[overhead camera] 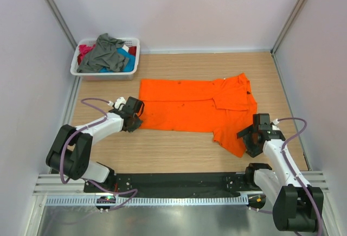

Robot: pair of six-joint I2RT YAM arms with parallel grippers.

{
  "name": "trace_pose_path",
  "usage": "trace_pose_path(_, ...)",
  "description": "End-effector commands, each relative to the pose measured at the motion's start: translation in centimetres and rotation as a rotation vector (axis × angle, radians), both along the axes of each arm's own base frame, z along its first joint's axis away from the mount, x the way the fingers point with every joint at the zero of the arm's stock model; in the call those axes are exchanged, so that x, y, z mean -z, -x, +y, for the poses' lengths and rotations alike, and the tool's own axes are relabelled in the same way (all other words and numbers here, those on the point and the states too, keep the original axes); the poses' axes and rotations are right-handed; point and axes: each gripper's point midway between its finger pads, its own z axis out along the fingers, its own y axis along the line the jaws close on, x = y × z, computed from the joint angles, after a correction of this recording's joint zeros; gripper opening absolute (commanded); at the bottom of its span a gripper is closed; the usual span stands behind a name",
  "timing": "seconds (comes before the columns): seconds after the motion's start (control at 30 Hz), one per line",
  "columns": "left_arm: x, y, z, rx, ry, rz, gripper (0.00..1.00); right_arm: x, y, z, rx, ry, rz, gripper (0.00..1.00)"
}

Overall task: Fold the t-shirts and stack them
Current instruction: Fold the tshirt

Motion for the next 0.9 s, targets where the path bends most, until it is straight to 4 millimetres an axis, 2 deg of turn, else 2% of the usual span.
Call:
trace_pose_path(0.0, -0.8, -0.9, 0.5, -0.043, -0.005, -0.053, 0.0, -0.6, 1.5, 1.1, -0.051, -0.055, 0.078, 0.75)
trace_pose_path(0.07, -0.9, -1.0, 0.5, -0.046, -0.003, -0.058, 0.0, -0.1, 2.4, 1.0, -0.07, -0.041, 0.125, 0.74)
trace_pose_path(0.37, -0.6, -1.0, 0.4, -0.044, -0.003, -0.048, 0.0, 0.9, 2.1, 0.7, -0.121, -0.025, 0.209, 0.63)
trace_pose_path(0.4, -0.6, -1.1, 0.3, -0.042, -0.004, -0.048, 0.0, 1.0, 1.9, 0.7, -0.127, -0.023, 0.208, 0.58)
trace_pose_path(0.47, -0.6, -1.1, 0.3, -0.042, -0.004, -0.048, 0.0, 1.3, 1.8, 0.7, -0.132, -0.026, 0.221, 0.54)
trace_pose_path(0.6, -0.6, -1.1, 0.4, -0.046, -0.006, -0.048, 0.0, 1.4, 1.5, 0.5, -0.134, -0.015, 0.212, 0.34)
trace_pose_path(0.67, -0.7, -1.2, 0.4, -0.048, -0.007, -0.048, 0.0, 1.2, 1.3, 0.5, -0.133, -0.012, 0.203, 0.28)
trace_pose_path(0.7, -0.8, -1.2, 0.4, -0.045, -0.009, -0.047, 0.0, 1.1, 1.1, 0.5, -0.135, -0.012, 0.195, 0.19)
trace_pose_path(0.8, -1.2, -1.6, 0.4, -0.047, -0.013, -0.057, 0.0, 0.4, 0.3, 0.2, -0.136, 0.004, 0.168, 0.03)
trace_pose_path(0.87, -1.5, -1.7, 0.3, -0.048, -0.007, -0.065, 0.0, -0.2, -0.3, 0.0, -0.141, 0.018, 0.153, 0.01)
